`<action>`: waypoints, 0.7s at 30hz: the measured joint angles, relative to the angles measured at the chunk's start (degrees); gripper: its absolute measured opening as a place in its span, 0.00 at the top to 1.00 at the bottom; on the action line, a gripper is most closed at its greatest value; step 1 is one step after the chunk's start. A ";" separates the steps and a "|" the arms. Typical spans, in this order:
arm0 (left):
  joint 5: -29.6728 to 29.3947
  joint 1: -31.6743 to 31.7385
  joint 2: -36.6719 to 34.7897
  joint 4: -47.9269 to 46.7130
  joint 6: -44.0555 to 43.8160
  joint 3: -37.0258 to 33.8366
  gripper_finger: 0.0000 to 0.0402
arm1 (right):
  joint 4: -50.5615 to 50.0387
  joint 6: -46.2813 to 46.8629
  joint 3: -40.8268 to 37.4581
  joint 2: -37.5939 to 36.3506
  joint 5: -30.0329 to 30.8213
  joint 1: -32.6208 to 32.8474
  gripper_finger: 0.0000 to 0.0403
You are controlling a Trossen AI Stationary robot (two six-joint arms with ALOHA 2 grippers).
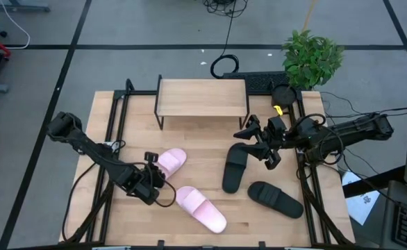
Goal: Pick and place slides into the shelf
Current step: Put the left pink slide on the shelf
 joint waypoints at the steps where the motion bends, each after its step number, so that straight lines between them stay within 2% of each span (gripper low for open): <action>1: 1.01 0.01 -0.20 0.04 -0.05 0.00 0.88 | -0.02 0.02 0.00 0.00 -0.04 -0.15 0.48; 4: 2.88 0.47 -0.18 0.00 -0.30 0.00 0.88 | -0.07 -0.13 0.00 0.00 -0.04 -0.21 0.48; 16: 2.99 3.25 -0.39 0.21 -2.14 0.00 0.88 | -0.02 -1.27 0.00 0.00 0.04 -0.19 0.48; 21: 2.91 5.19 -0.39 0.20 -2.51 0.00 0.79 | -0.02 -1.27 0.00 0.00 0.07 -0.19 0.48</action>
